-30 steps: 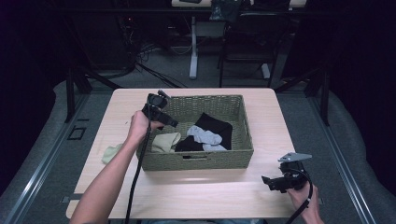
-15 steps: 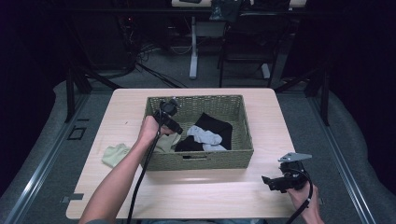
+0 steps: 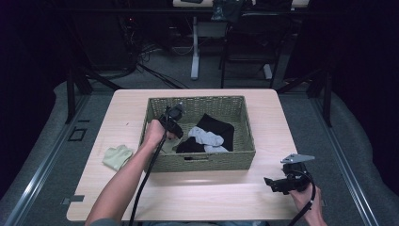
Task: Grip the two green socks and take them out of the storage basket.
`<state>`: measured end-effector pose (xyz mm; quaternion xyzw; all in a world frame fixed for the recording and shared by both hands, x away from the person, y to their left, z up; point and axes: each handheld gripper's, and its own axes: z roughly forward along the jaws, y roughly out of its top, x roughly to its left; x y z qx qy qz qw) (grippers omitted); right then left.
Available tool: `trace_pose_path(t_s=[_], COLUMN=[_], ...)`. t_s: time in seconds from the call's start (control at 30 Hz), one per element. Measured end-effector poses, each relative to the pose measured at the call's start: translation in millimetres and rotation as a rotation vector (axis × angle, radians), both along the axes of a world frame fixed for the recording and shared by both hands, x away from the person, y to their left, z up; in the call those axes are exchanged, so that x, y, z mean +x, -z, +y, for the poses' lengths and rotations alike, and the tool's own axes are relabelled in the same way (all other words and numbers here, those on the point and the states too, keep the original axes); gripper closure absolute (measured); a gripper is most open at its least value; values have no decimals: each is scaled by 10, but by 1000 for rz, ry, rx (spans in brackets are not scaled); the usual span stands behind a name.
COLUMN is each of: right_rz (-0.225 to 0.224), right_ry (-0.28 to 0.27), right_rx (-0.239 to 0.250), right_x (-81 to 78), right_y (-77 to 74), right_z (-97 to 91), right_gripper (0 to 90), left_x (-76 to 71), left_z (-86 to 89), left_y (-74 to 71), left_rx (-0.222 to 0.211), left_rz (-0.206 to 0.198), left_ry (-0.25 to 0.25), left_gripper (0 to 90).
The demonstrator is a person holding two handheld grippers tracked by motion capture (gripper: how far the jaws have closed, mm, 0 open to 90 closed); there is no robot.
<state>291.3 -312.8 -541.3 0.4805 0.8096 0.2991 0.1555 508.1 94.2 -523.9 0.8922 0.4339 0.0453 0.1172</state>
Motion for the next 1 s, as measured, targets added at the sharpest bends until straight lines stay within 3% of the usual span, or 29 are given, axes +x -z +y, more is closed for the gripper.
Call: trace_pose_path(t_s=[0.27,0.43,0.6,1.0], right_rz=[0,0,1,5], right_ry=[1,2,4,2], right_rx=[-5,-6,-7,-7], right_x=[-1,-1,-2,3], right_y=[-2,-5,-8,-6], right_z=[-2,-3,-11,-4], right_gripper=[34,35,35,36], left_x=[8,-6,-44,-245], left_z=[-7,-13,37,193], left_y=[70,56,-68,-564], left_rx=[27,27,0,-84], left_rz=[17,6,-21,-145], left_ry=[-15,-15,-6,20], left_gripper=[778,881,889,892])
